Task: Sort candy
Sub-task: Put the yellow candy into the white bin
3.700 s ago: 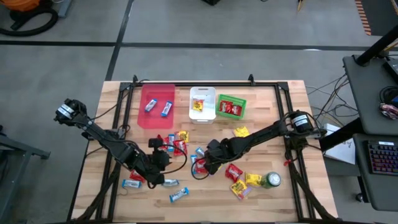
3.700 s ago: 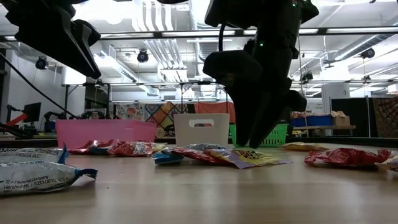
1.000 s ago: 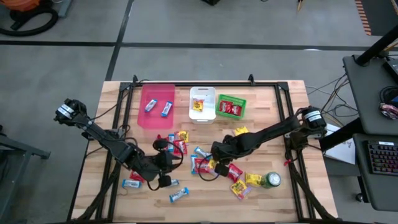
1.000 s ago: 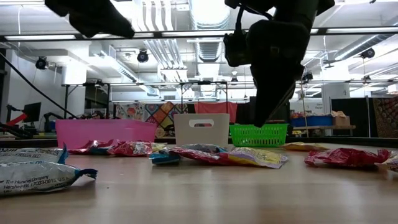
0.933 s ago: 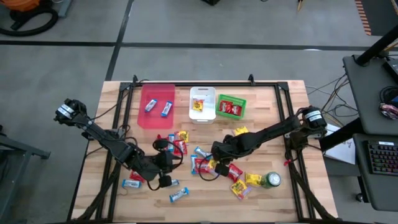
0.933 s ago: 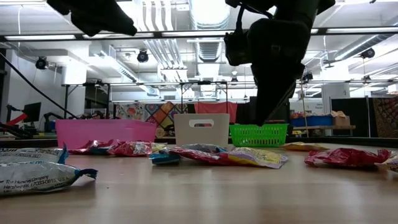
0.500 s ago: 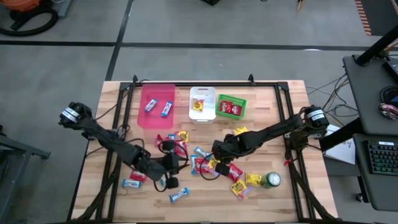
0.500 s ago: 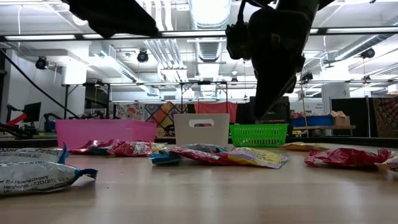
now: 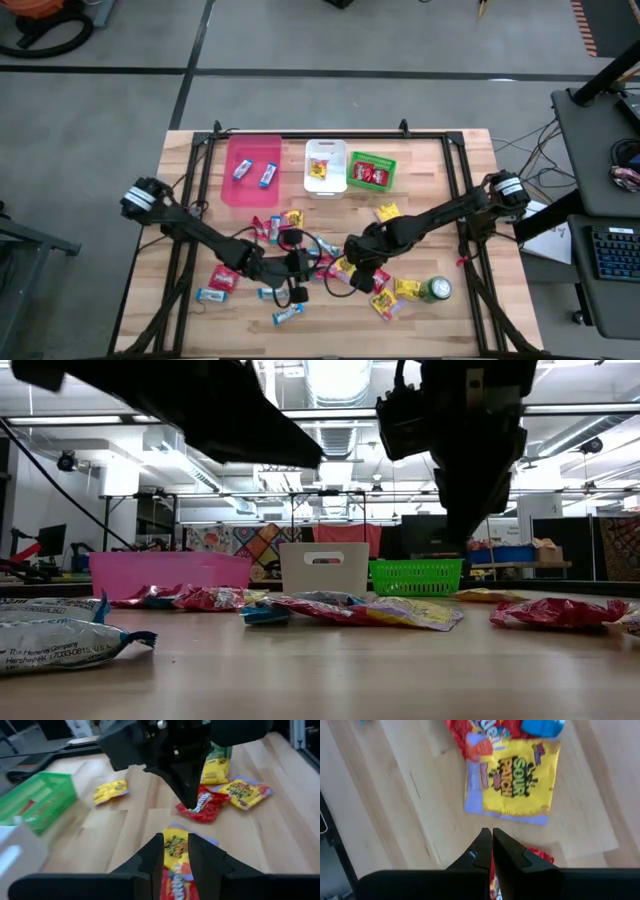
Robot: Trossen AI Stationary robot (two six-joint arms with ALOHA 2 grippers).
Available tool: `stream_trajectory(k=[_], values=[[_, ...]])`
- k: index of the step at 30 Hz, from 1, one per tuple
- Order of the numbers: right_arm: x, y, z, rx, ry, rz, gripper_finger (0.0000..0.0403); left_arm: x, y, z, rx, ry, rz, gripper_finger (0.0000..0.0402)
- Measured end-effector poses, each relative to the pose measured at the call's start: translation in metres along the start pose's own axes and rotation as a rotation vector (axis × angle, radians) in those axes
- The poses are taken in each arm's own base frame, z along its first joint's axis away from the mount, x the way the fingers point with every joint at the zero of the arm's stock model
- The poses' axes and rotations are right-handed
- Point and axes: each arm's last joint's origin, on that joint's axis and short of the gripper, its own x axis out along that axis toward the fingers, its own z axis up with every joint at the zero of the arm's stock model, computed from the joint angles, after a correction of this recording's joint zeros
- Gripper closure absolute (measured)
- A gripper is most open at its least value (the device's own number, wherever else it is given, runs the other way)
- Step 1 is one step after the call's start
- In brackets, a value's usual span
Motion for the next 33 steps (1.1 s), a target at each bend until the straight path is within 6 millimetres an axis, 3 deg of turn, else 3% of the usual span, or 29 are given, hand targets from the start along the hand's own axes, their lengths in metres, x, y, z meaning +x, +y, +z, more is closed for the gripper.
stream_trajectory(k=[8,18,33], values=[[0.0,0.0,-0.001,0.019,0.001,-0.011,0.0393,0.019,-0.001,-0.015,0.007,0.006,-0.013,0.0329],[0.003,0.0,-0.004,-0.135,-0.109,-0.152,0.0393,-0.017,-0.007,-0.01,0.06,0.136,-0.053,0.0329],[0.005,-0.003,-0.005,-0.072,-0.121,-0.172,0.0393,-0.013,-0.006,-0.01,0.022,0.121,-0.04,0.0329]])
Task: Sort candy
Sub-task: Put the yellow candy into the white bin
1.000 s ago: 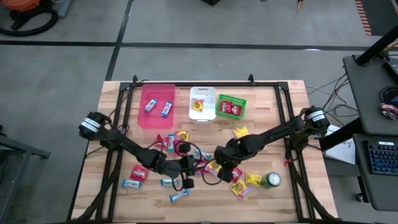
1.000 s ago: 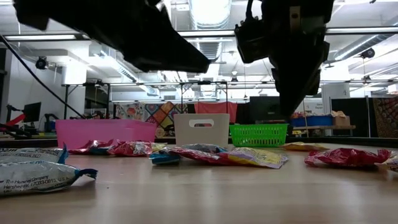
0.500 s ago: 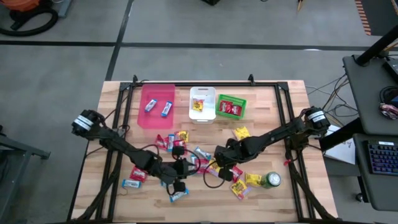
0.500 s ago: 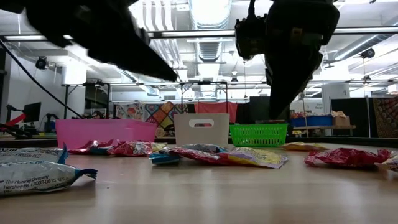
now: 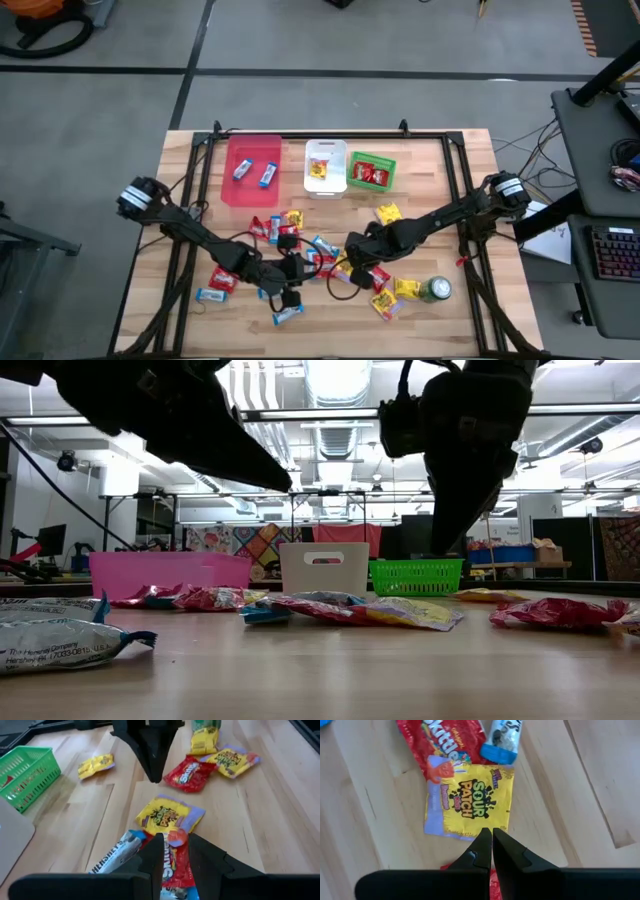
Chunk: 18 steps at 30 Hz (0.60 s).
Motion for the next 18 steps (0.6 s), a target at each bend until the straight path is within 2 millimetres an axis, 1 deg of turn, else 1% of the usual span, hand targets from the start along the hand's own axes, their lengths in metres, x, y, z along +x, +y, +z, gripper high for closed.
stream_trajectory(k=[4,7,12,18], values=[[0.004,0.0,-0.001,0.069,-0.021,0.019,0.039,0.007,-0.002,0.0,-0.023,-0.035,-0.001,0.0329],[0.008,-0.002,-0.005,0.093,-0.019,0.019,0.0376,0.015,-0.002,-0.001,-0.044,-0.061,0.002,0.0329],[0.011,-0.006,-0.01,0.121,0.0,0.002,0.0339,0.031,-0.004,-0.006,-0.053,-0.121,0.006,0.0329],[0.012,-0.006,-0.011,0.129,0.019,0.011,0.0279,0.051,-0.007,-0.015,-0.049,-0.157,0.018,0.0329]])
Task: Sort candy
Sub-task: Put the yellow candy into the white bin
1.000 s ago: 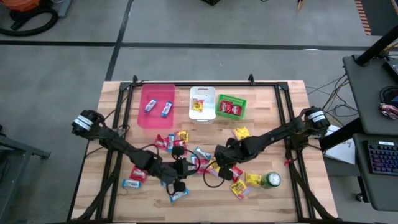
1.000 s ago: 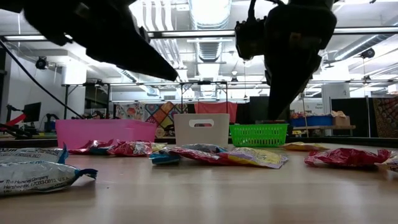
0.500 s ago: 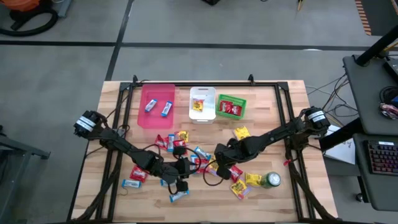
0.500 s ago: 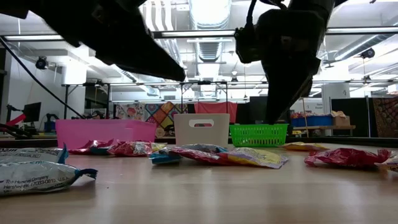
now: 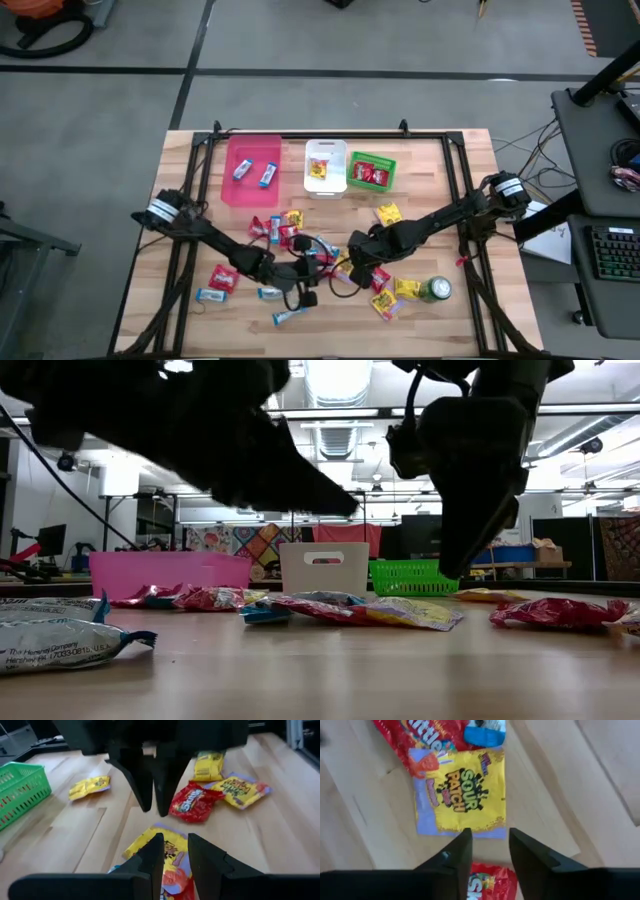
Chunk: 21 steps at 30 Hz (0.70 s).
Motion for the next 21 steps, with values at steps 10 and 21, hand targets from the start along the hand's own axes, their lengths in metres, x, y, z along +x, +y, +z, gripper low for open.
stream_trajectory(k=[10,21], values=[[0.0,0.0,0.0,-0.081,0.011,0.009,0.0186,0.033,-0.013,-0.02,0.032,0.047,0.006,0.0329],[0.016,-0.008,-0.001,-0.361,-0.107,0.082,0.0163,0.039,-0.008,-0.028,-0.01,0.083,-0.021,0.0329]])
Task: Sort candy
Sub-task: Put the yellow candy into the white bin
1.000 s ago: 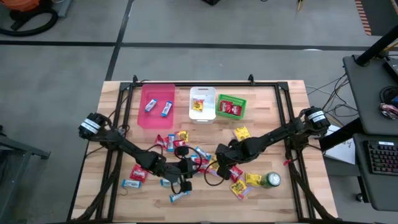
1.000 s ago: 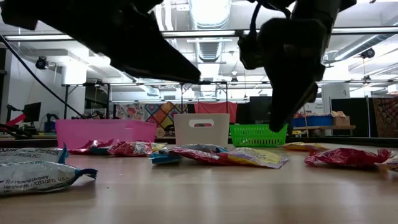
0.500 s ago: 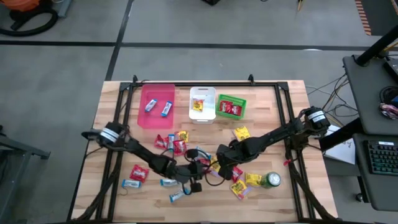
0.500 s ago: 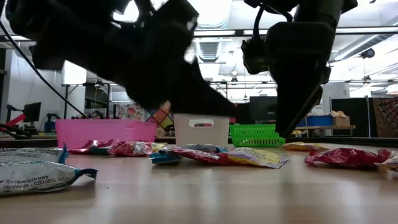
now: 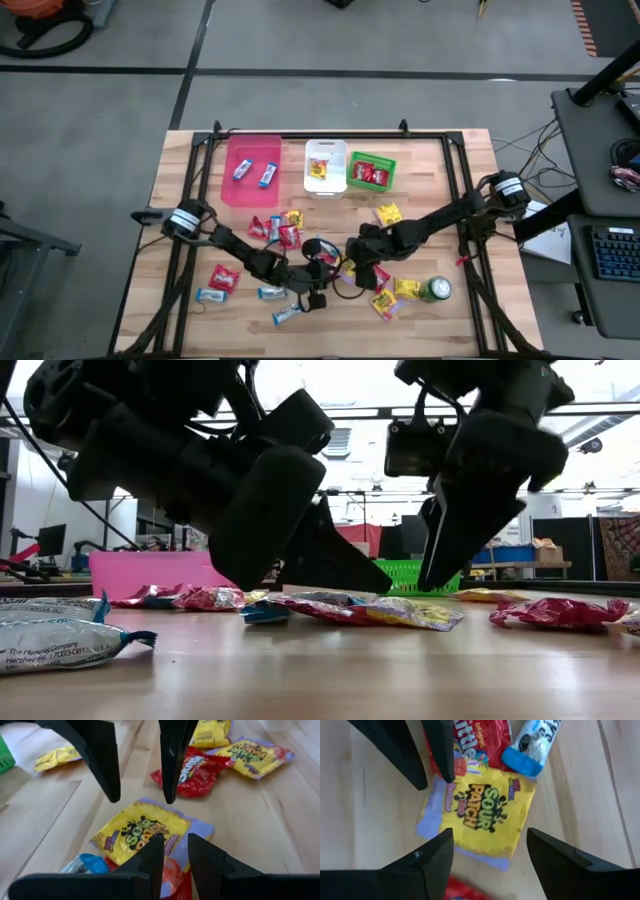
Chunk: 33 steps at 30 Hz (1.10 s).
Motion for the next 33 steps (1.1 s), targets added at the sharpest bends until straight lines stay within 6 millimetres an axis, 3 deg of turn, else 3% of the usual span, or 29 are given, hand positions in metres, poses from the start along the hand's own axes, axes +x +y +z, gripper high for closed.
stream_trajectory(k=[20,33], values=[[0.019,-0.019,-0.02,0.128,-0.175,0.126,0.0172,0.003,0.013,-0.018,-0.092,0.048,0.01,0.0329],[0.018,-0.021,-0.017,0.399,-0.144,0.218,0.0229,0.008,0.012,-0.025,-0.136,0.036,0.012,0.0329]])
